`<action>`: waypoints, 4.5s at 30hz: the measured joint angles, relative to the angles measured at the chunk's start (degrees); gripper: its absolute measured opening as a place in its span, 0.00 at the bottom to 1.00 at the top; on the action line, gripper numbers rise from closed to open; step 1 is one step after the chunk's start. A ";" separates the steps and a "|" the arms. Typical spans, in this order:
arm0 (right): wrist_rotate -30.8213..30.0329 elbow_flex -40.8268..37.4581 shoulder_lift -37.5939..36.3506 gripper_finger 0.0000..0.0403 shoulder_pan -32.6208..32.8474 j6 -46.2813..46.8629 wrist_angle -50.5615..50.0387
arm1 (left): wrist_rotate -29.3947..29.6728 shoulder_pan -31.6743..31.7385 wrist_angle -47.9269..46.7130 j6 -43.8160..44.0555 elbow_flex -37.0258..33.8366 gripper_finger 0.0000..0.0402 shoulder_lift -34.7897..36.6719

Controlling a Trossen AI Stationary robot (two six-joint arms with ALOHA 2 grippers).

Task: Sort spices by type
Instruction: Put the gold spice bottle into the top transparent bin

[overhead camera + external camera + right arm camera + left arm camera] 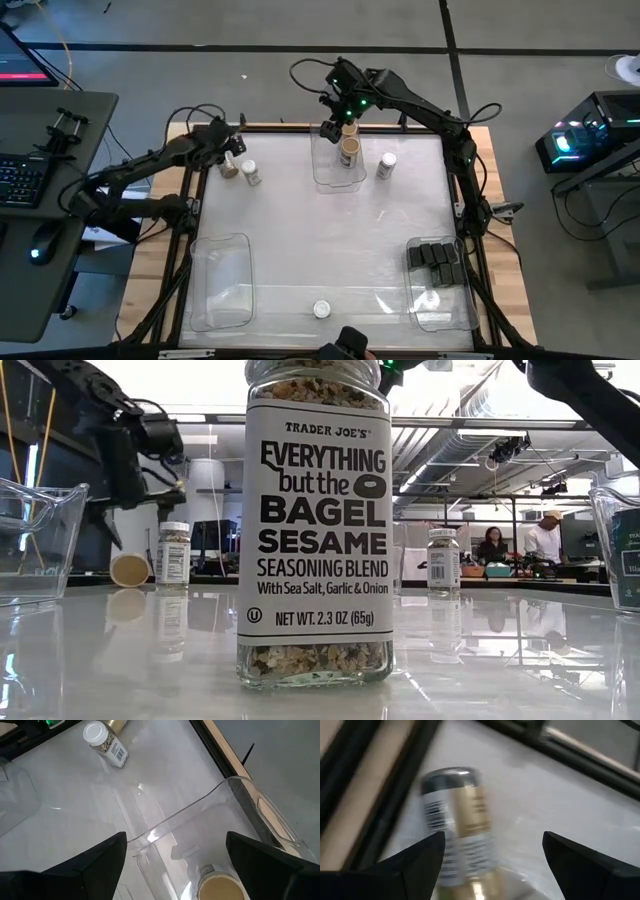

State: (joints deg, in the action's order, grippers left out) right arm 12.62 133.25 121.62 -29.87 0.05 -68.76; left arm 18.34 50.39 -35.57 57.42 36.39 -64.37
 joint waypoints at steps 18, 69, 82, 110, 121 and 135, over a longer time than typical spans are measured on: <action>0.00 0.00 0.02 0.84 0.09 0.05 0.01 | 0.62 -0.11 8.08 8.00 -5.50 0.81 -10.18; 20.88 1.68 -1.62 0.84 4.13 7.68 16.42 | 18.87 -40.25 5.63 -87.13 29.90 0.60 -5.83; 16.33 1.68 -2.76 0.84 3.52 4.36 17.79 | 20.15 -40.98 6.90 -88.04 31.64 0.60 -4.42; 32.41 1.60 -4.46 0.84 5.60 9.62 28.84 | 15.61 -44.19 20.39 -91.99 31.64 0.60 -3.11; 30.06 1.60 -4.46 0.72 5.46 7.71 27.95 | 20.34 -44.63 20.24 -91.76 31.57 0.60 -3.09; 26.38 1.66 -4.46 0.77 5.77 16.98 33.92 | 27.74 -44.61 26.17 -94.39 31.49 0.60 -2.79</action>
State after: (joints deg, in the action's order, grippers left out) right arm 39.01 134.91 117.16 -24.10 17.03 -34.84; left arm 46.08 5.78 -9.40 -36.97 67.88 -67.16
